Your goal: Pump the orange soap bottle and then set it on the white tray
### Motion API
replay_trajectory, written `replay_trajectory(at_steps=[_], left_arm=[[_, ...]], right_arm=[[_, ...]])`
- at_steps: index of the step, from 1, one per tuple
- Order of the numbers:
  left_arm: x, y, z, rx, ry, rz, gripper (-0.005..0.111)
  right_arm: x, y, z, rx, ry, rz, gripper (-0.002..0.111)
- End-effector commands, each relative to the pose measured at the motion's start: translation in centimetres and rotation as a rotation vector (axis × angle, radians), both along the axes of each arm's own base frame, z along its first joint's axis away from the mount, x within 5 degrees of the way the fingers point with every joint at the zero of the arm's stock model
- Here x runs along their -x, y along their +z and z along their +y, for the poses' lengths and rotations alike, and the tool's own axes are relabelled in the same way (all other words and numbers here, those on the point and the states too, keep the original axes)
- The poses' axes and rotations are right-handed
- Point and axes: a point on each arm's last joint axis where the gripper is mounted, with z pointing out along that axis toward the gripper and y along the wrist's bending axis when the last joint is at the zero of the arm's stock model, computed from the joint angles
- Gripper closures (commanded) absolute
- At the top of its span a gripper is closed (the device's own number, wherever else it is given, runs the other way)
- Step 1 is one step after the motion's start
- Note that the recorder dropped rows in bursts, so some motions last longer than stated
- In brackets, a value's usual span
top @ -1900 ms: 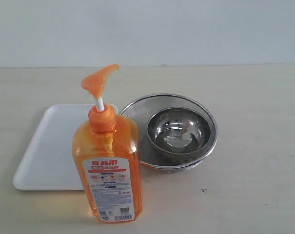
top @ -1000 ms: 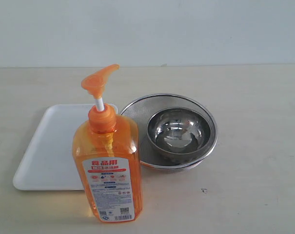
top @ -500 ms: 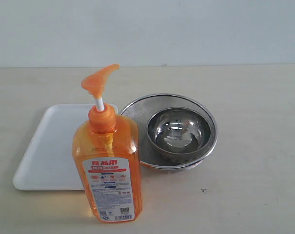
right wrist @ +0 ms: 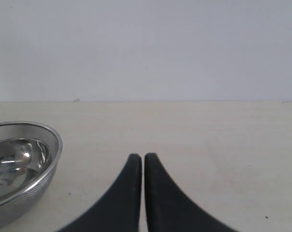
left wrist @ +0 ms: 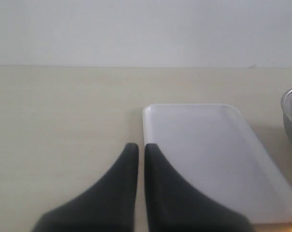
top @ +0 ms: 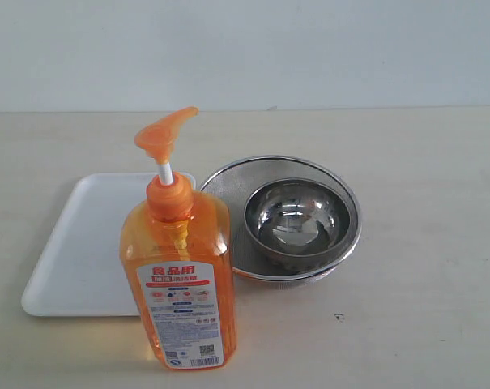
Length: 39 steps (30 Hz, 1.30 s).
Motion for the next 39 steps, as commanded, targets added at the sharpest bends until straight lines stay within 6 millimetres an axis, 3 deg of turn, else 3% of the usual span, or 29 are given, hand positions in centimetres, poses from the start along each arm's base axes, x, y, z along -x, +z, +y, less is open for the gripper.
replay_trajectory(at_steps=[1,9,16,25,33,39], left_arm=[[0.0,-0.1,0.0,-0.003,0.001,0.002,0.102],[0.0,-0.1,0.0,-0.003,0.001,0.002,0.102],[0.0,-0.1,0.0,-0.003,0.001,0.002,0.102],[0.0,-0.1,0.0,-0.003,0.001,0.002,0.102],[0.0,-0.1,0.0,-0.003,0.001,0.002,0.102],[0.0,-0.1,0.0,-0.003,0.001,0.002,0.102]], right_arm=[[0.0,0.1,0.0,0.008,-0.003,-0.010,0.108],[0.0,0.1,0.0,0.016,-0.003,-0.009,0.108],[0.3,2.3,0.0,0.006,-0.001,-0.068,0.108],[-0.7,5.8,0.1,0.017,0.005,0.030,0.108],[-1.9,6.4,0.2,0.047,0.012,0.165,0.108],[-2.1,6.5,0.2,0.041,0.011,0.155,0.108]])
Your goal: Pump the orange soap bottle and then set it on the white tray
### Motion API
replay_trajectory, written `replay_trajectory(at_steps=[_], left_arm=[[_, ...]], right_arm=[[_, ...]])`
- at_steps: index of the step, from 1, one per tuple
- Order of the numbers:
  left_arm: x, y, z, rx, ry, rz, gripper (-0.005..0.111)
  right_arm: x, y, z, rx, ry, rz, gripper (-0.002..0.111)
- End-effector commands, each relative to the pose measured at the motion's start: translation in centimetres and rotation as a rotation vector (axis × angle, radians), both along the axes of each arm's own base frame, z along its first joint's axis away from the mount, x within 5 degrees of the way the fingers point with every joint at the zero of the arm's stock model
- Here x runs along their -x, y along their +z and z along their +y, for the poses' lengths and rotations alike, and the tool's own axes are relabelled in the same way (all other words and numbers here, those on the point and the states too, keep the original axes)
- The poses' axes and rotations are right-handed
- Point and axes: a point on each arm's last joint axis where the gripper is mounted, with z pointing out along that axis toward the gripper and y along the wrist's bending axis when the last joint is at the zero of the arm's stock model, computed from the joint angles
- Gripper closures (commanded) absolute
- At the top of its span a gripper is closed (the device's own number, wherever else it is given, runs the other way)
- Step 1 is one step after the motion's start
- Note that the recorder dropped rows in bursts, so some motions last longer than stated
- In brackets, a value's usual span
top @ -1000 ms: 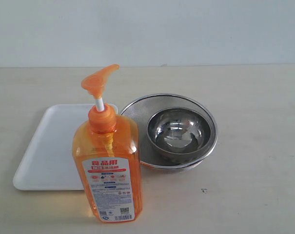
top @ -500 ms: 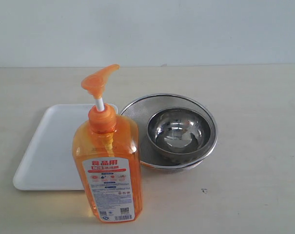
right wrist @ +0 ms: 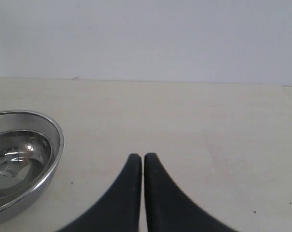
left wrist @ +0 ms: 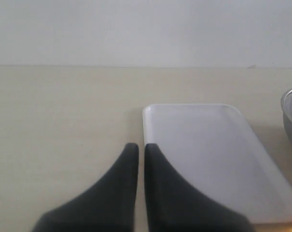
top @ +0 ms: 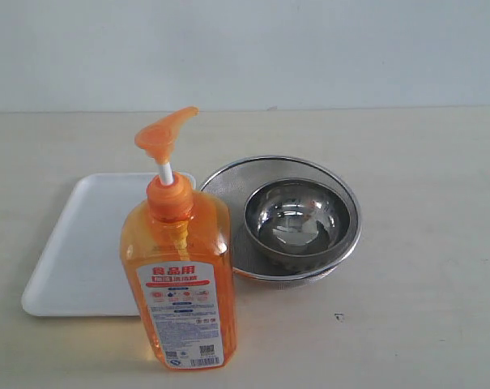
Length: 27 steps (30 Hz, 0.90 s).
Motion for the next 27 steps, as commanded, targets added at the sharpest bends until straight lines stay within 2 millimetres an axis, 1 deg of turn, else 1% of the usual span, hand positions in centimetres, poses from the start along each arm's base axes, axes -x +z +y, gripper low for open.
replay_trajectory(at_steps=[1,9,16,21,27], left_arm=[[0.0,-0.1,0.0,-0.003,0.001,0.002,0.102],[0.0,-0.1,0.0,-0.003,0.001,0.002,0.102],[0.0,-0.1,0.0,-0.003,0.001,0.002,0.102],[0.0,-0.1,0.0,-0.003,0.001,0.002,0.102],[0.0,-0.1,0.0,-0.003,0.001,0.002,0.102]], right_arm=[[-0.1,0.5,0.0,0.005,-0.001,-0.028,0.108],[-0.3,1.8,0.0,-0.013,-0.008,-0.181,0.108],[-0.3,2.1,-0.1,-0.015,-0.009,-0.209,0.108],[-0.3,2.6,-0.1,-0.069,-0.017,-0.260,0.108],[-0.3,2.2,-0.1,-0.057,-0.015,-0.221,0.108]])
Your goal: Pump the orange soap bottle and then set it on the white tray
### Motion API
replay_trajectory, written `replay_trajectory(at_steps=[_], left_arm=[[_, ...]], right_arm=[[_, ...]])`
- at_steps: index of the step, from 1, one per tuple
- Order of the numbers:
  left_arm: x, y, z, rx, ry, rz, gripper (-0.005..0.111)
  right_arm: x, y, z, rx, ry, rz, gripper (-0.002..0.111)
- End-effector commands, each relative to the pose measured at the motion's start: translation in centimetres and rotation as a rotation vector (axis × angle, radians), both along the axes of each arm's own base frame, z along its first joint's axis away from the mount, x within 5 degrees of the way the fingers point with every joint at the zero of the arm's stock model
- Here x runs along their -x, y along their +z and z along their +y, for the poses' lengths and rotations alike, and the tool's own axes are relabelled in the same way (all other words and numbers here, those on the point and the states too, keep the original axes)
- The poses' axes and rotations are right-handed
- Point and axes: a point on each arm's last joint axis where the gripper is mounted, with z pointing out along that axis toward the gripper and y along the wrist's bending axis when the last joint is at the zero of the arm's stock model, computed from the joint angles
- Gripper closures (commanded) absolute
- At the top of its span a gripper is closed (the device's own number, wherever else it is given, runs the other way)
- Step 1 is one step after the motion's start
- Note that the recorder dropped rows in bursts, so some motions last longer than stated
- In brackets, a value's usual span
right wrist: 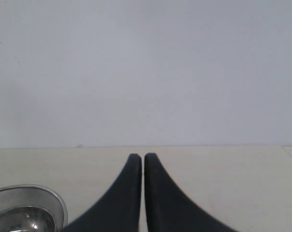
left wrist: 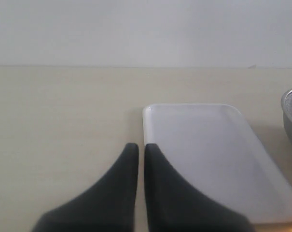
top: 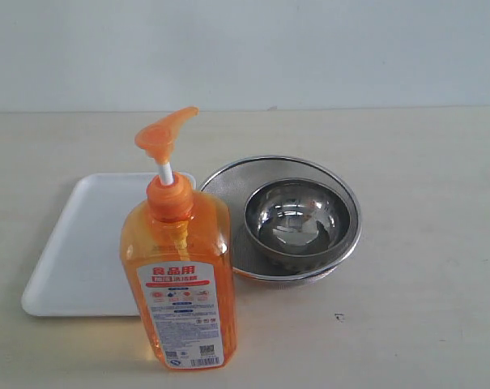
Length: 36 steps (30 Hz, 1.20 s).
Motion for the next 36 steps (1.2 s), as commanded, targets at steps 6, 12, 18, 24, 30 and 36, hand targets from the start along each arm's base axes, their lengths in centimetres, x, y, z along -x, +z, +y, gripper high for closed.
replay_trajectory(at_steps=[6,12,18,24,30,36], left_arm=[[0.0,-0.1,0.0,-0.003,0.001,0.002,0.102],[0.0,-0.1,0.0,-0.003,0.001,0.002,0.102],[0.0,-0.1,0.0,-0.003,0.001,0.002,0.102],[0.0,-0.1,0.0,-0.003,0.001,0.002,0.102],[0.0,-0.1,0.0,-0.003,0.001,0.002,0.102],[0.0,-0.1,0.0,-0.003,0.001,0.002,0.102]], right_arm=[[0.1,0.2,0.0,0.006,0.003,0.056,0.108],[0.8,2.6,0.0,0.110,0.013,0.072,0.108],[1.7,4.8,0.0,0.187,0.021,0.069,0.108],[1.2,5.7,0.1,0.193,0.032,0.142,0.108],[-1.8,6.0,0.3,0.263,0.053,0.258,0.108],[-5.0,5.8,0.7,0.301,0.098,0.361,0.108]])
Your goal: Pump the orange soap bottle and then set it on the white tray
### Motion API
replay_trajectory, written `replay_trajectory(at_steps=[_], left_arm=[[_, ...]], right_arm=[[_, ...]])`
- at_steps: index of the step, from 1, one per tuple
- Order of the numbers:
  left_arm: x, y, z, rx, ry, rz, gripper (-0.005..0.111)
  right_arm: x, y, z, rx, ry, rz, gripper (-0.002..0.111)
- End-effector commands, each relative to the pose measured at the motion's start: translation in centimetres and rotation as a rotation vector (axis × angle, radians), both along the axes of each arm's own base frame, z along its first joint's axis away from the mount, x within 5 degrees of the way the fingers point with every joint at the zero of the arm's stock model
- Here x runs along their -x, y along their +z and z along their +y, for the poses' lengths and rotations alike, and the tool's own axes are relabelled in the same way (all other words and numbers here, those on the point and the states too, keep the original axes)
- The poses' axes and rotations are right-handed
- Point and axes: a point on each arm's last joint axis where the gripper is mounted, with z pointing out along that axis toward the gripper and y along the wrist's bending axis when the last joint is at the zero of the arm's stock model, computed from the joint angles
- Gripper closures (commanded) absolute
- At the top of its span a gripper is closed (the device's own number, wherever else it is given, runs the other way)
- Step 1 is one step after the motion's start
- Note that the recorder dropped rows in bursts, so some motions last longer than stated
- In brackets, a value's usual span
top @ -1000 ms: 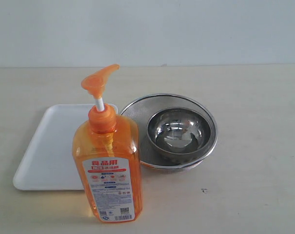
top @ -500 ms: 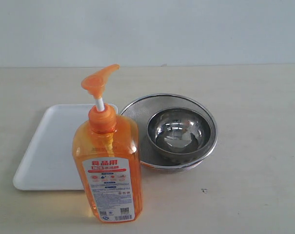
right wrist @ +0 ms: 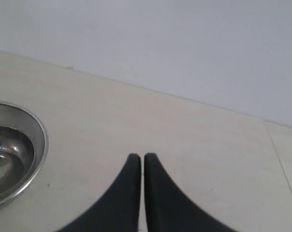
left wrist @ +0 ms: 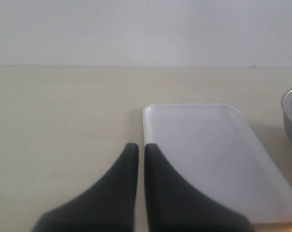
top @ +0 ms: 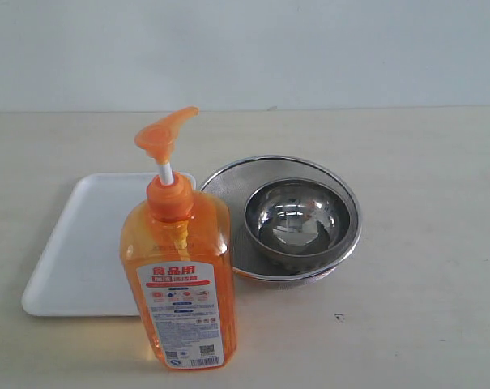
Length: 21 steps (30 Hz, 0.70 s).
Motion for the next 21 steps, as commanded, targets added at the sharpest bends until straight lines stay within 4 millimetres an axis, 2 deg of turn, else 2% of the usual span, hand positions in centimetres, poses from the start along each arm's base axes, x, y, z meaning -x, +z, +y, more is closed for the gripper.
replay_trajectory(at_steps=[1,8,13,17,21], left_arm=[[0.0,-0.1,0.0,-0.003,0.001,0.002,0.102],[0.0,-0.1,0.0,-0.003,0.001,0.002,0.102],[0.0,-0.1,0.0,-0.003,0.001,0.002,0.102],[0.0,-0.1,0.0,-0.003,0.001,0.002,0.102],[0.0,-0.1,0.0,-0.003,0.001,0.002,0.102]], right_arm=[[-2.2,-0.1,0.5,0.011,0.044,0.071,0.108],[-4.9,-1.1,2.6,0.078,0.307,0.170,0.108],[-6.6,-2.2,3.2,0.101,0.390,0.209,0.108],[-7.1,-2.9,3.7,0.125,0.465,0.235,0.108],[-6.8,-3.4,4.9,0.159,0.669,0.240,0.108]])
